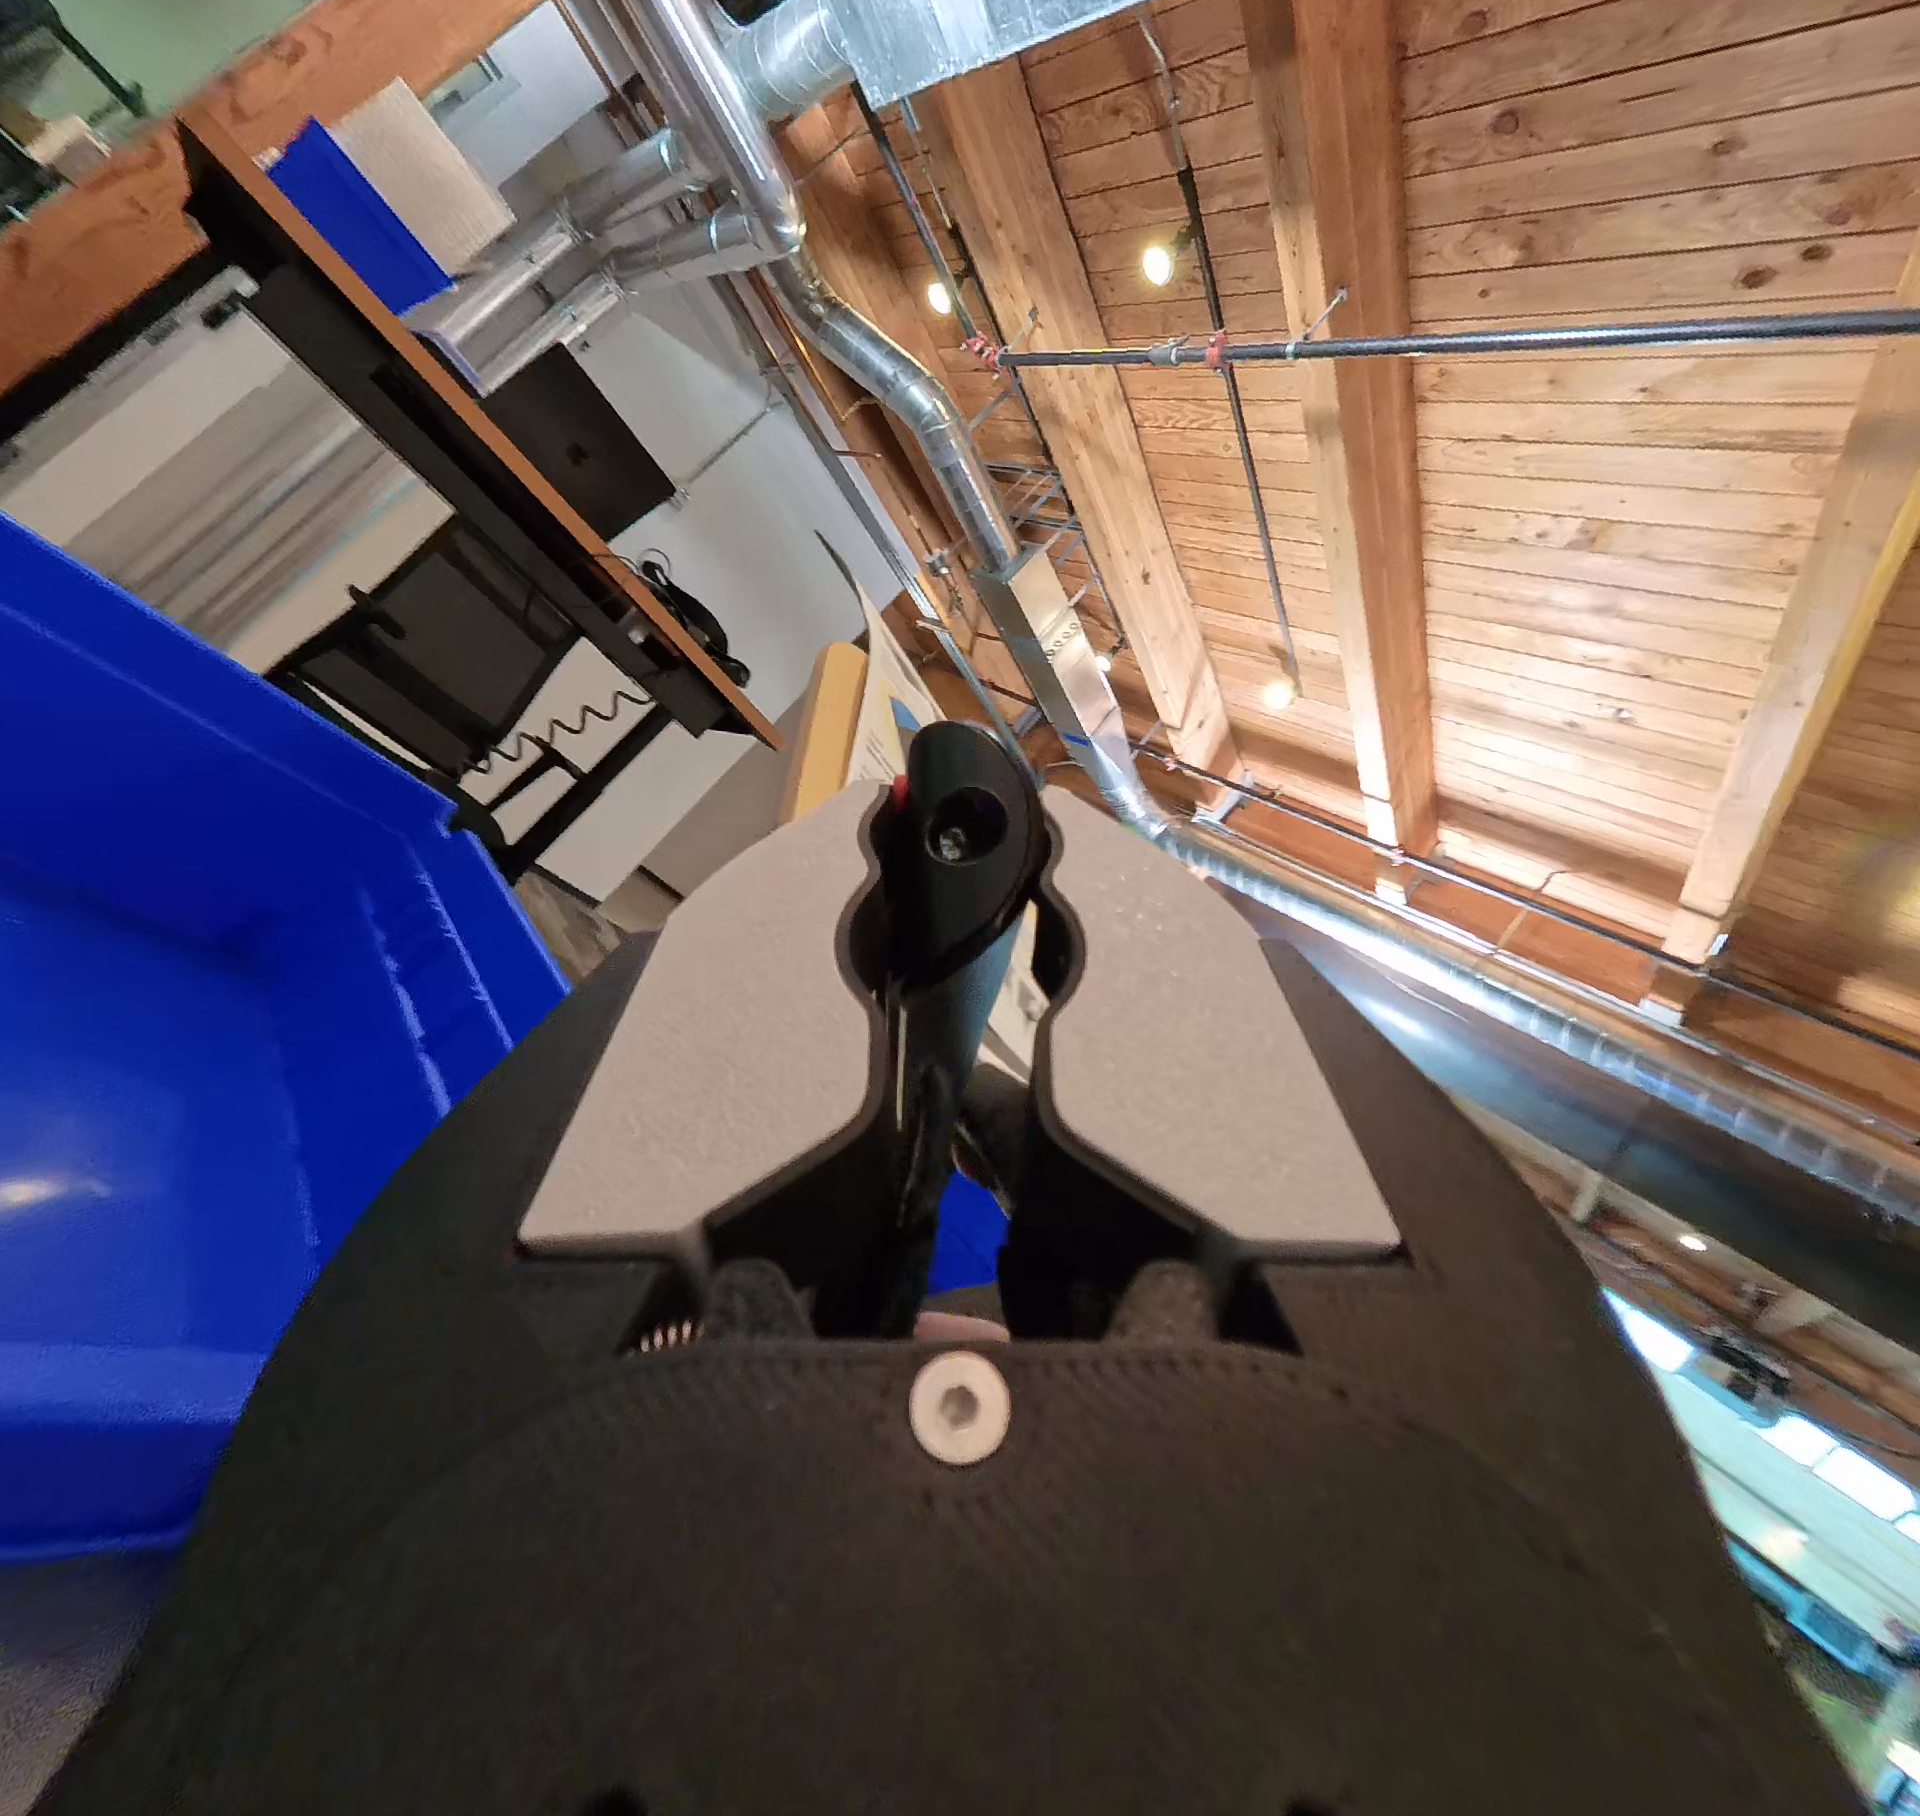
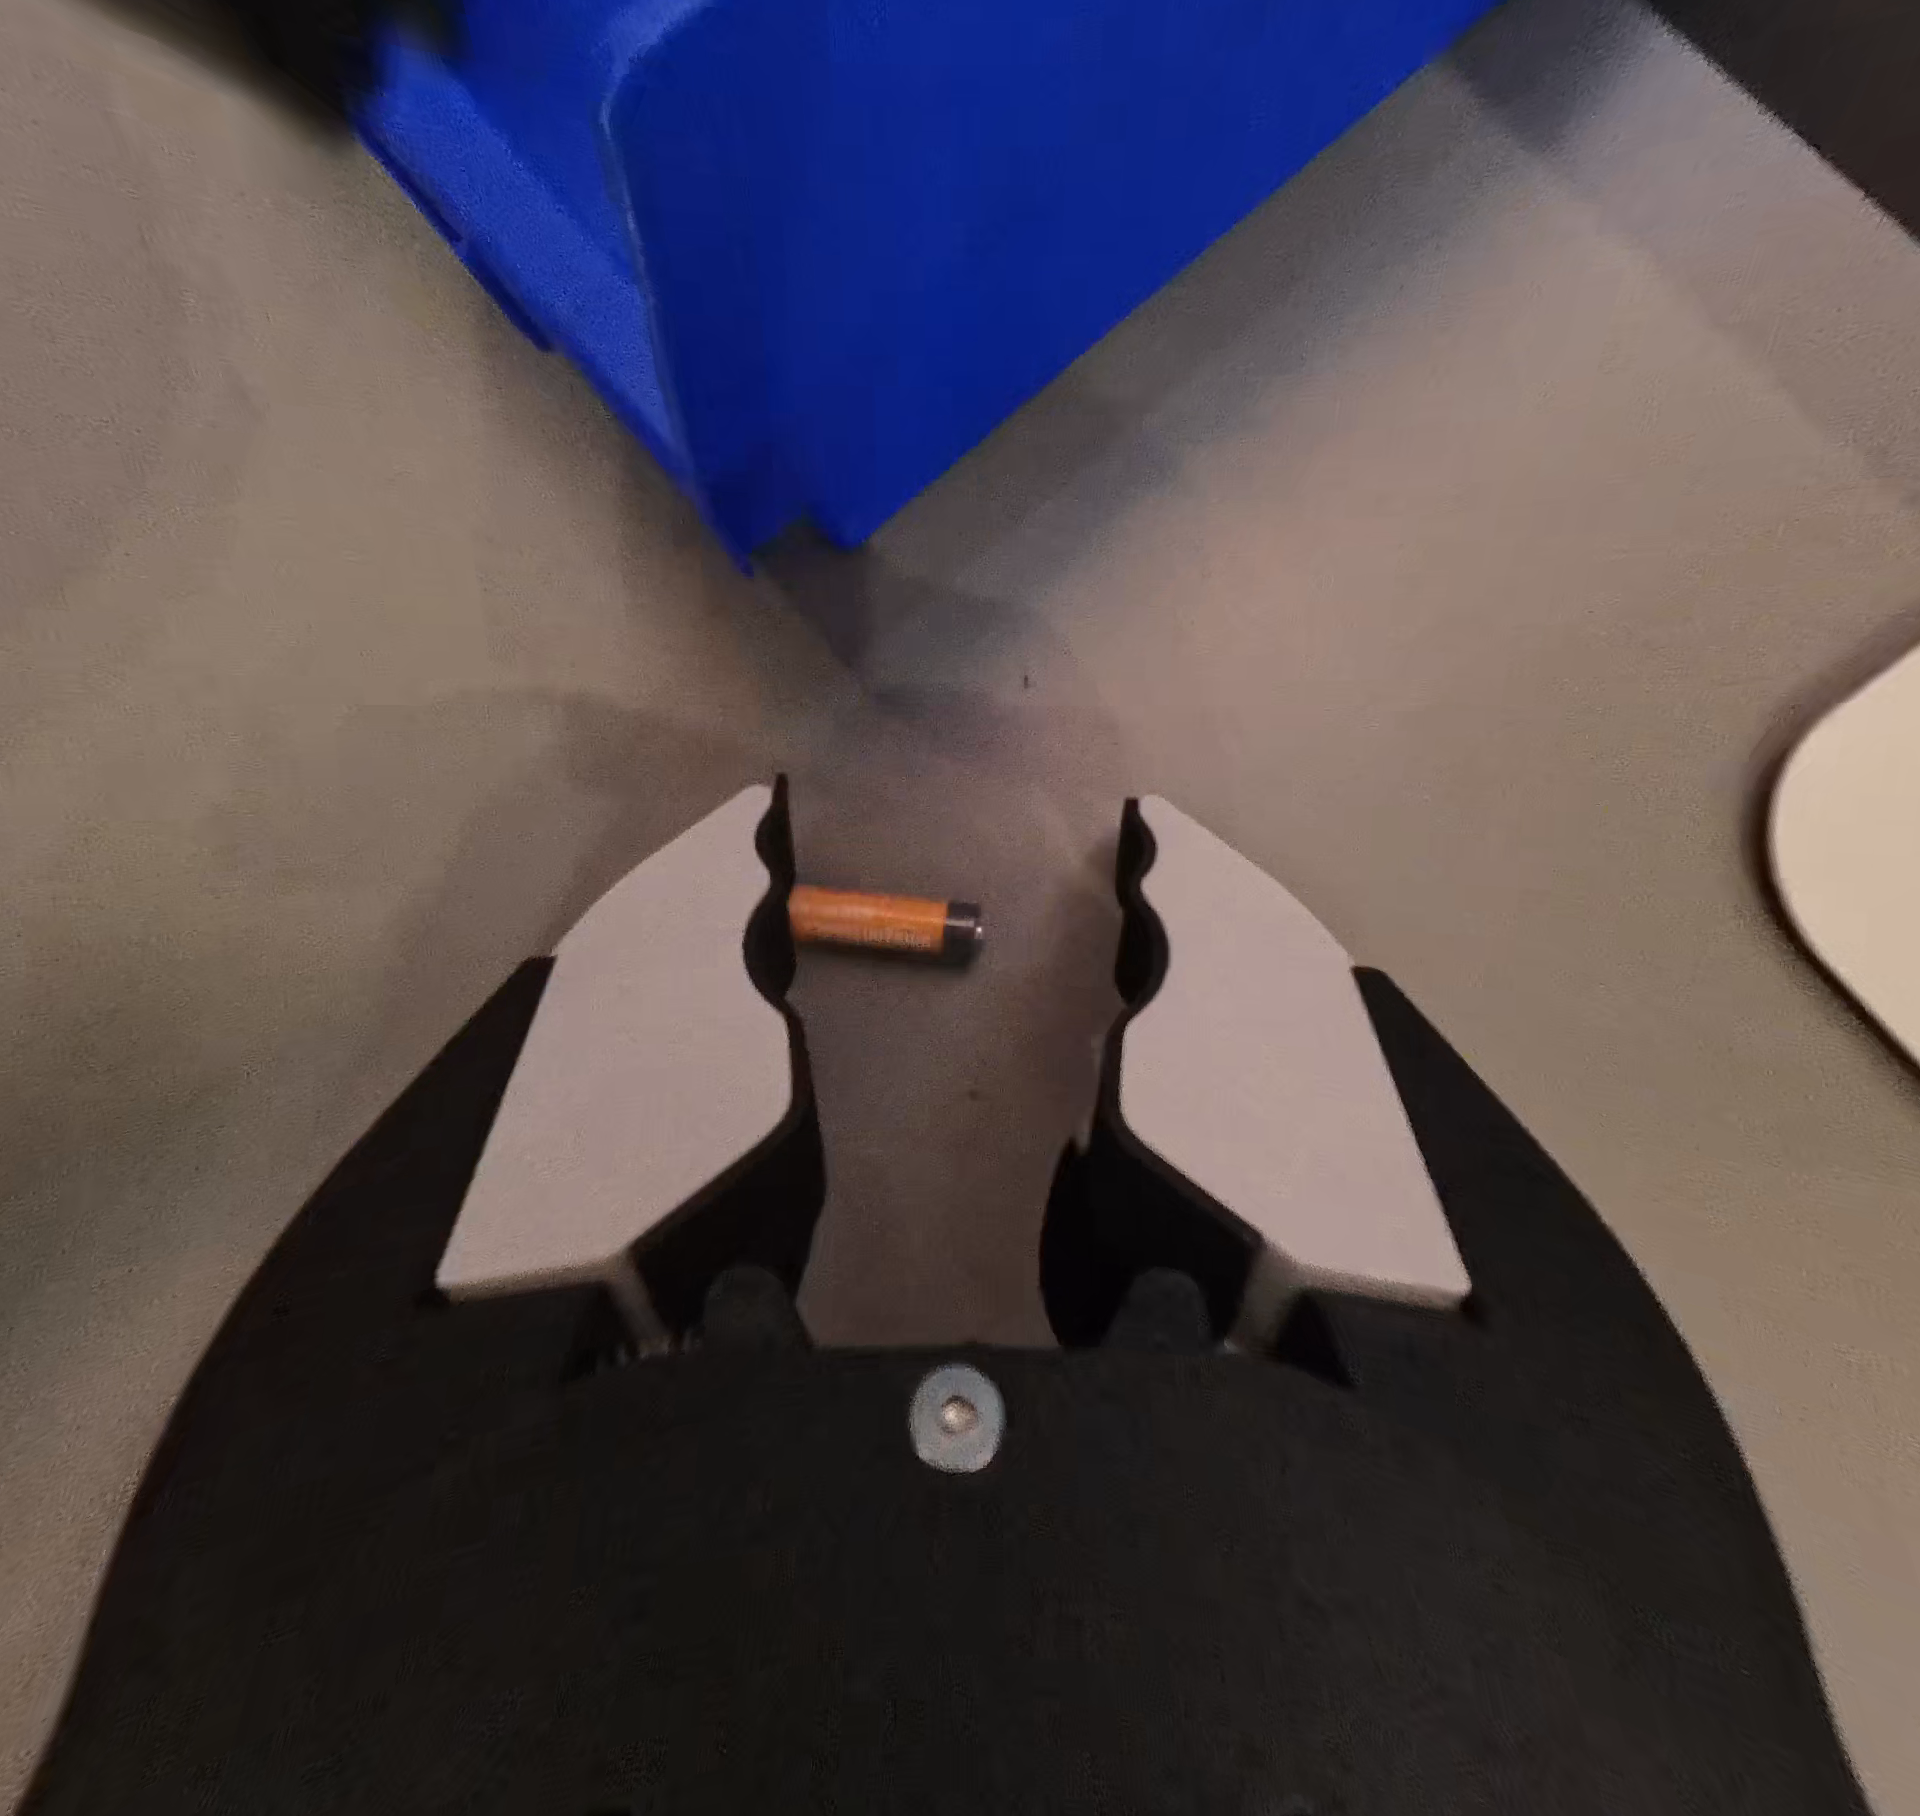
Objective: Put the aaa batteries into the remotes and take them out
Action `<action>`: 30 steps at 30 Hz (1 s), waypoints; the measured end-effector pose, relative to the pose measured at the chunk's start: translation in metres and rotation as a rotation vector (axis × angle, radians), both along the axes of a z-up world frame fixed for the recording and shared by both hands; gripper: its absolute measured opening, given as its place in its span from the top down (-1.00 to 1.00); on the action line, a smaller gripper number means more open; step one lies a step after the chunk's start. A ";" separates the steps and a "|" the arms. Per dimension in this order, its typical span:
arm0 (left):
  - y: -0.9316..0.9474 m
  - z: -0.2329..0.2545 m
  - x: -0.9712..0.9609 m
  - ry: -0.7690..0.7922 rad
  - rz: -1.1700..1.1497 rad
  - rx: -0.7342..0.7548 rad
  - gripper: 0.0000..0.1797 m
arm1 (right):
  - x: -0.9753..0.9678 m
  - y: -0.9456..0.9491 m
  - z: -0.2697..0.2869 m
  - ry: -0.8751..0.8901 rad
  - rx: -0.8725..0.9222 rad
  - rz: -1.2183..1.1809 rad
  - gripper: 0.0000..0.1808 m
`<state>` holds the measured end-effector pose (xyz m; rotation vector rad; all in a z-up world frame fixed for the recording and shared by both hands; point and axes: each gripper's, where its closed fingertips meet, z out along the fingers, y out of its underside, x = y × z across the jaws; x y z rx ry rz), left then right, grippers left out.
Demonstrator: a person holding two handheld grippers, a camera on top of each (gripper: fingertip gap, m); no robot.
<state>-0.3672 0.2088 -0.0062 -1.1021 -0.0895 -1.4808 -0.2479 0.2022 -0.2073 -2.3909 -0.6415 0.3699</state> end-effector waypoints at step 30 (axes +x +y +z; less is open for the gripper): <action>0.004 -0.013 0.015 0.049 -0.053 -0.050 0.75 | 0.050 -0.049 0.023 0.124 0.150 0.187 0.89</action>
